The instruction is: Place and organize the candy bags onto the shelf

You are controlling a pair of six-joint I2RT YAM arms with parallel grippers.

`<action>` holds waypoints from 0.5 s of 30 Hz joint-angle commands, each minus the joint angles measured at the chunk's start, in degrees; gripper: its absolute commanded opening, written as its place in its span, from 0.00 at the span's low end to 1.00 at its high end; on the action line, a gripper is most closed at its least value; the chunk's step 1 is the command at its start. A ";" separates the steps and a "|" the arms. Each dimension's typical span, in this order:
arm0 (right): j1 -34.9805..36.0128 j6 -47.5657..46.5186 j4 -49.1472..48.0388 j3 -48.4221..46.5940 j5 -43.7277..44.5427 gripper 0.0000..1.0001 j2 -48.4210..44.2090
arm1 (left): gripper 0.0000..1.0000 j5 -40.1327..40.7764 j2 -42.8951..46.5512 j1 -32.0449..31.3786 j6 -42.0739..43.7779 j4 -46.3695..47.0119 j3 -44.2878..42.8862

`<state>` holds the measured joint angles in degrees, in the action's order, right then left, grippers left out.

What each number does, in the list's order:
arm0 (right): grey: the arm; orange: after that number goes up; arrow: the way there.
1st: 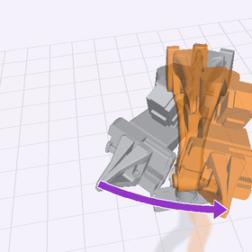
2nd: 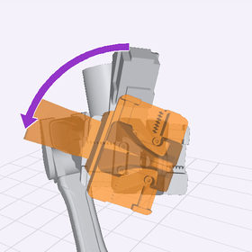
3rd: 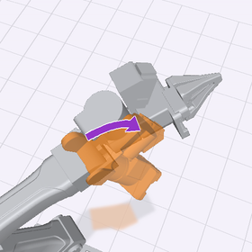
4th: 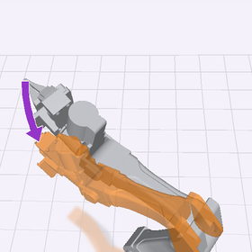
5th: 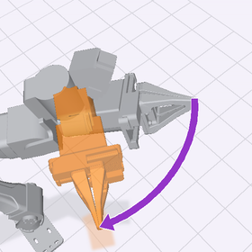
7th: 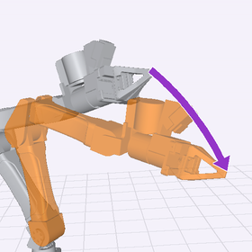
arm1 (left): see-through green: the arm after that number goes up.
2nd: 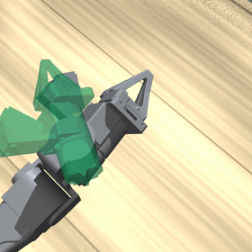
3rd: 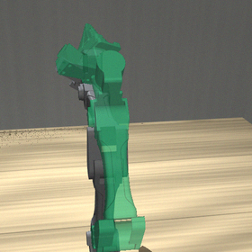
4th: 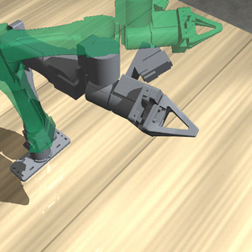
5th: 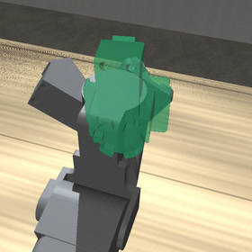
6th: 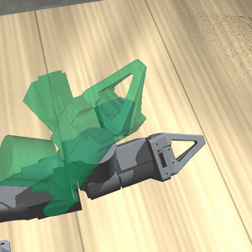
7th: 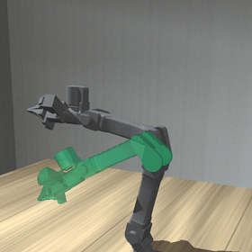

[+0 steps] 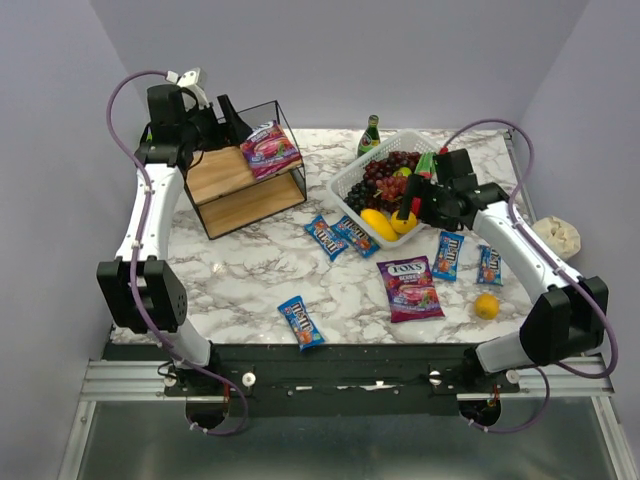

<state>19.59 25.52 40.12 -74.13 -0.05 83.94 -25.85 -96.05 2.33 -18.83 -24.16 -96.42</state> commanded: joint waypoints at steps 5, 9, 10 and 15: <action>-9.31 1.82 1.01 15.22 4.10 1.00 -7.12 | 0.99 -1.13 10.60 -8.47 -1.82 4.20 9.75; -9.40 3.92 0.84 20.58 2.18 1.00 -8.62 | 0.99 -1.13 14.39 -14.61 -5.24 8.07 17.91; -9.49 4.19 0.84 21.73 1.56 0.99 -8.71 | 0.99 -1.48 14.92 -15.59 -6.56 8.95 19.41; -9.49 5.50 -0.65 26.84 -2.92 0.97 -8.71 | 0.99 -0.26 16.77 -21.39 -10.96 13.35 27.23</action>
<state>10.11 28.97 40.36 -50.30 0.89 75.94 -26.30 -80.99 -15.90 -25.21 -15.88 -73.91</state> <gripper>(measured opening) 0.981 0.988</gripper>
